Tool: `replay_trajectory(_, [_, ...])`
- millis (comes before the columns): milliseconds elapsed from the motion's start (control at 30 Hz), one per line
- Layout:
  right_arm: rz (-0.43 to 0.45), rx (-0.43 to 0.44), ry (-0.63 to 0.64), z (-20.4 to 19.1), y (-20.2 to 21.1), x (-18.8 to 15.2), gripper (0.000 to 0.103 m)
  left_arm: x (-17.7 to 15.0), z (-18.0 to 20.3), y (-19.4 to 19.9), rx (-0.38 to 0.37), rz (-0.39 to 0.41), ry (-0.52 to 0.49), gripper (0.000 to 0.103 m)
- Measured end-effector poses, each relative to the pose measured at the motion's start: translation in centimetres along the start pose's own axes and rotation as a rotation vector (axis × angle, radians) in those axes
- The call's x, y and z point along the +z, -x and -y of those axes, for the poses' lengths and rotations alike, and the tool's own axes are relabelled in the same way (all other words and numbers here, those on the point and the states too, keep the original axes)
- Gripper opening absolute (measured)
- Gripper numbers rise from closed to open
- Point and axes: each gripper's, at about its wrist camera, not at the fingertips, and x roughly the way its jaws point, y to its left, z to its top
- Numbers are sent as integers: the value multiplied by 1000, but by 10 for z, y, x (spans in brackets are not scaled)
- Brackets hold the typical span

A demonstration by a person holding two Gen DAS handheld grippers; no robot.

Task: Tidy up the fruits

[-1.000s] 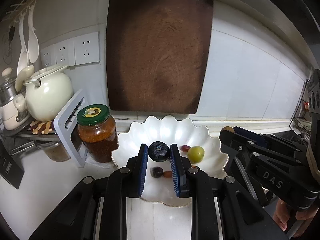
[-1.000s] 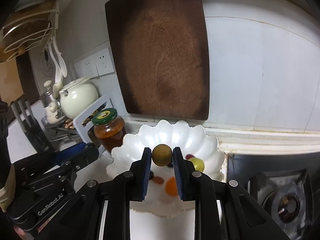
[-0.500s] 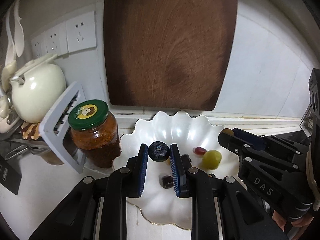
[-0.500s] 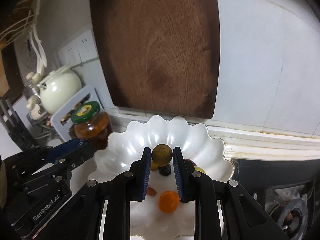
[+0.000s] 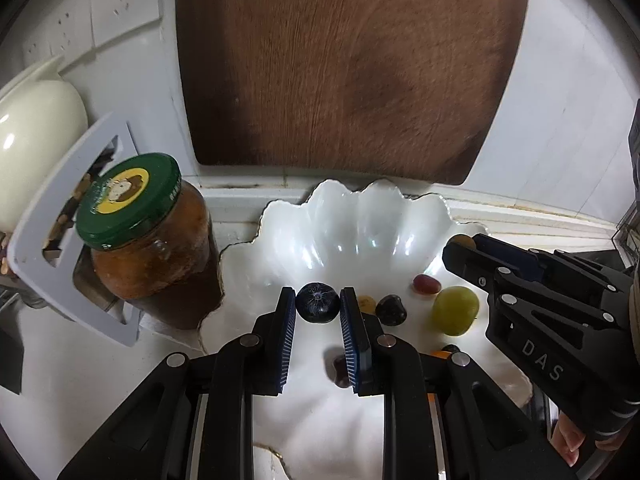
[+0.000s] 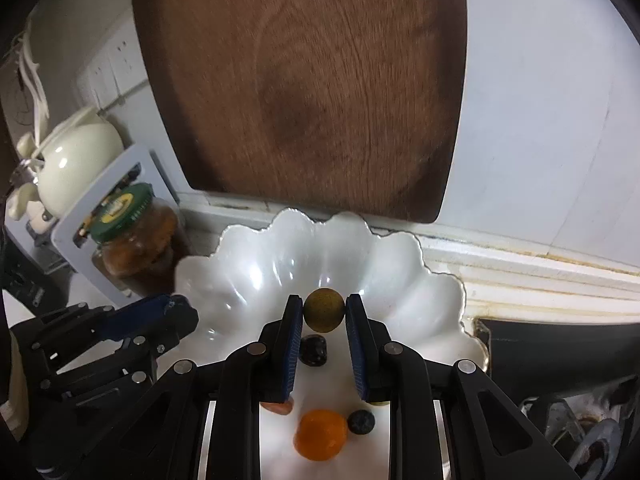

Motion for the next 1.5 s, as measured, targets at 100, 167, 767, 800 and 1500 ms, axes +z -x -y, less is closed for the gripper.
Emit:
replay_trajectory(100, [-15,0,-9,2,-7,-1,24,0,0,-6,5,-13,-4,24])
replay_trajectory(167, [-27,-1,-13,4,-11,0,26,0,0,-9,3,-20,-9,29])
replay_trajectory(767, [59,-69,-45,2,32,-22,59,-17,-14,47,148,132,-38,80])
replay_trajectory(800, [69,-75,-49,1,37,-24,63,-19,-16,53,146,145,-33,82])
replay_trajectory(1500, [300,-206,-20,-19,198,-110,84,-97,12,197,173,388,-65,102])
